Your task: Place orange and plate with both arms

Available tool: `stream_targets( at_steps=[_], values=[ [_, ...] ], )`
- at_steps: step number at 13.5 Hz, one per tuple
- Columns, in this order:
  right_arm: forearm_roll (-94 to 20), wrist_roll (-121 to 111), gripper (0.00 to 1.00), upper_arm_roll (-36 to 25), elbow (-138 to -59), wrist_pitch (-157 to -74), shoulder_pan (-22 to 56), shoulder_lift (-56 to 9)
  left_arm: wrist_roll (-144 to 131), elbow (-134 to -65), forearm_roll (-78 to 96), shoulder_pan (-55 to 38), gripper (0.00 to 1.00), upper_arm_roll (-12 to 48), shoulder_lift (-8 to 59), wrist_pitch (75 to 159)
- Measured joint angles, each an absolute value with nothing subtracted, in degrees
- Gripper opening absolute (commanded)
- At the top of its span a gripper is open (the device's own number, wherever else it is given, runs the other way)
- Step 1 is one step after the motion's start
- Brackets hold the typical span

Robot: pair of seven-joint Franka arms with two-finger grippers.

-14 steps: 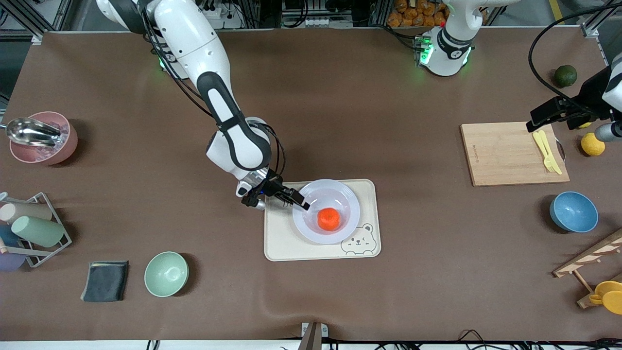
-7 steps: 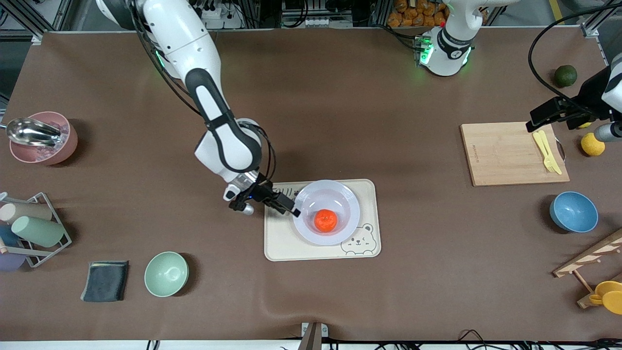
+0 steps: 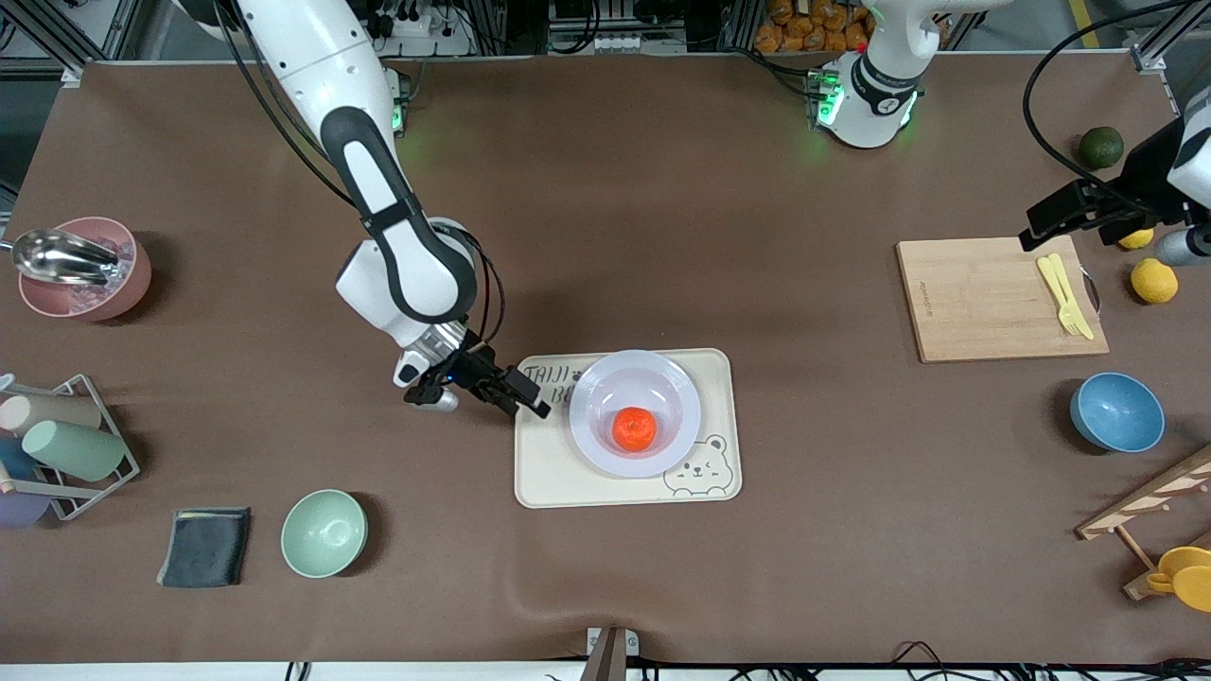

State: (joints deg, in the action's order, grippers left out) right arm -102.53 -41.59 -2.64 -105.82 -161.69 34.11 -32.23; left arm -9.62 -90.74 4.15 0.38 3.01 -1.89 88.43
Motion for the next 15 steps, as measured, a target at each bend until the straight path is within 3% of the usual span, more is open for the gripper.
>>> stream_targets(
  at_steps=[3,6,15],
  values=[
    [-99.49,-41.60,1.00,-2.80,-110.01,-161.69,32.89,-26.94,-10.50,-90.74,1.94,0.37,1.00,4.50,-2.27,88.14],
    [-93.45,-41.71,1.00,-2.82,-110.64,-161.23,31.32,-25.83,-10.73,-90.77,1.42,0.40,1.00,4.89,-2.28,87.78],
    [-57.98,-41.62,1.00,-2.98,-110.04,-146.37,18.90,-24.53,-10.74,-91.46,1.43,1.38,1.00,4.83,-2.28,87.78]
  ],
)
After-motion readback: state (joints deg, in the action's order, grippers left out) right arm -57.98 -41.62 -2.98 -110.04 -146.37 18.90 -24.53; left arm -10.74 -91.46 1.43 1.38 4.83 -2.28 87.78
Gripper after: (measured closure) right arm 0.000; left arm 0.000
